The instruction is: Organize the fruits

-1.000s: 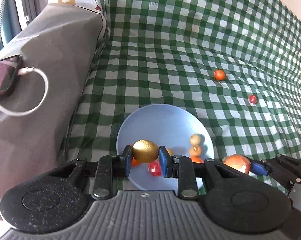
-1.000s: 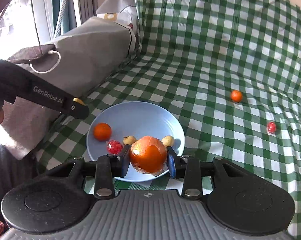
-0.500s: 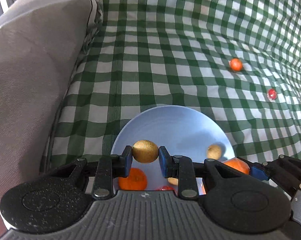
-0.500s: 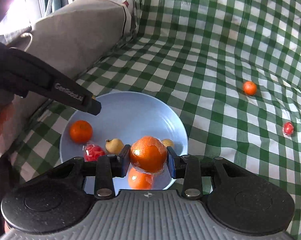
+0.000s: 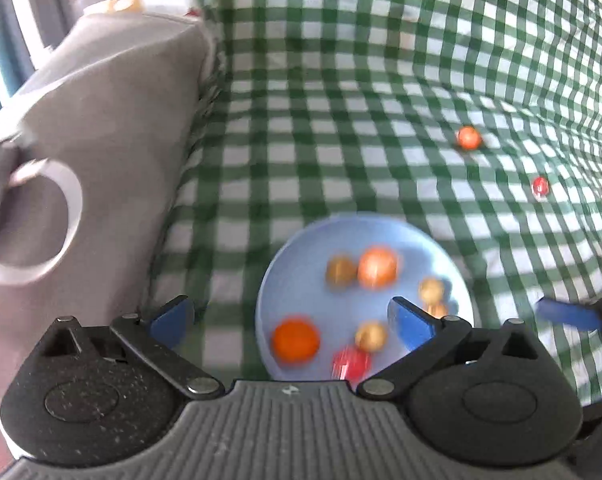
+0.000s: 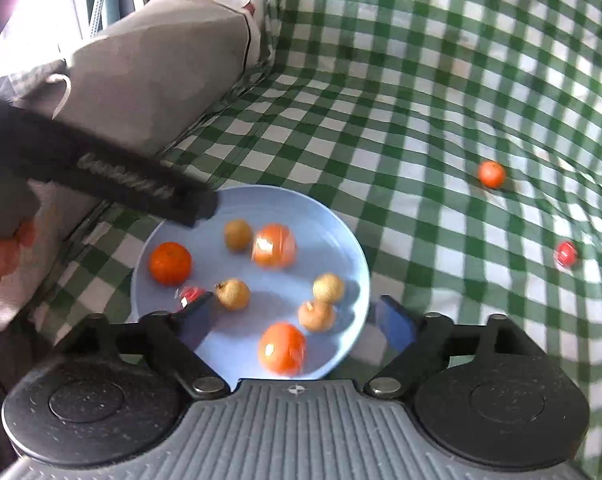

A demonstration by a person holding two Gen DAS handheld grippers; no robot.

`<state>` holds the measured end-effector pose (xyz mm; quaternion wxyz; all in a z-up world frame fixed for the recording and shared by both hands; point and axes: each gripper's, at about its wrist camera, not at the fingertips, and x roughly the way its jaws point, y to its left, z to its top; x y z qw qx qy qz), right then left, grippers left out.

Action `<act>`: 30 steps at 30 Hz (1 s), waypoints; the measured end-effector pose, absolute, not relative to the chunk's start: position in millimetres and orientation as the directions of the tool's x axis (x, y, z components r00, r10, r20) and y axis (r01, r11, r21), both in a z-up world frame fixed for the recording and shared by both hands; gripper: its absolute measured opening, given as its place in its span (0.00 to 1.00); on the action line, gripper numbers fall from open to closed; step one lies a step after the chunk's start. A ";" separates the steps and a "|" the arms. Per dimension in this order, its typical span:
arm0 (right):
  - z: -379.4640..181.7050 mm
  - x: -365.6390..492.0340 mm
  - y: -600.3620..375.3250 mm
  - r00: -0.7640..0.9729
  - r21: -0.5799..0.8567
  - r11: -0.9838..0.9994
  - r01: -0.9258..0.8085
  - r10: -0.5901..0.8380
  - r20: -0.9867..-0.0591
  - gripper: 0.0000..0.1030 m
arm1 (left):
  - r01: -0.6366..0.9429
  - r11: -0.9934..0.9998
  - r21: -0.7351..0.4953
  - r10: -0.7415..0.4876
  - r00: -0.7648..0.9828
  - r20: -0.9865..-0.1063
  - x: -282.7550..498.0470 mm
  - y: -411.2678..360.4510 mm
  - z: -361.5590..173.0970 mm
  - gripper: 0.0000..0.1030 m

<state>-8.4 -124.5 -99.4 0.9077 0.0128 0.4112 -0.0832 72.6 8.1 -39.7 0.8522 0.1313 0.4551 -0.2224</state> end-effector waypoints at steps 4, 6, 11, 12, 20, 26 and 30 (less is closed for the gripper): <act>-81.6 -41.7 -112.6 0.640 -0.045 0.981 0.191 -0.159 -0.752 0.97 | 0.468 0.884 0.009 -0.235 0.462 -0.855 35.3 36.7 -30.1 1.00; -74.2 -56.9 -103.9 0.641 -0.067 0.976 0.206 -0.186 -0.744 0.99 | 0.446 0.895 -0.007 -0.233 0.455 -0.860 17.1 50.4 -24.9 1.00; -56.4 -88.7 -81.7 0.685 -0.090 0.974 0.207 -0.210 -0.697 0.99 | 0.430 0.901 -0.053 -0.271 0.465 -0.843 -18.5 69.3 -10.2 1.00; -53.4 -93.7 -77.9 0.694 -0.096 0.974 0.206 -0.214 -0.687 0.99 | 0.435 0.899 -0.046 -0.272 0.475 -0.837 -23.0 69.6 -7.0 1.00; -40.1 -124.5 -61.1 0.729 -0.100 0.970 0.222 -0.233 -0.644 0.99 | 0.452 0.892 -0.018 -0.288 0.538 -0.792 -50.0 72.7 15.1 1.00; -34.6 -133.6 -60.7 0.742 -0.092 0.965 0.244 -0.247 -0.623 0.99 | 0.459 0.888 -0.005 -0.291 0.555 -0.779 -59.6 72.3 22.9 1.00; -33.4 -136.0 -59.6 0.748 -0.090 0.964 0.251 -0.252 -0.615 0.99 | 0.460 0.888 -0.003 -0.292 0.558 -0.777 -61.7 72.6 25.0 1.00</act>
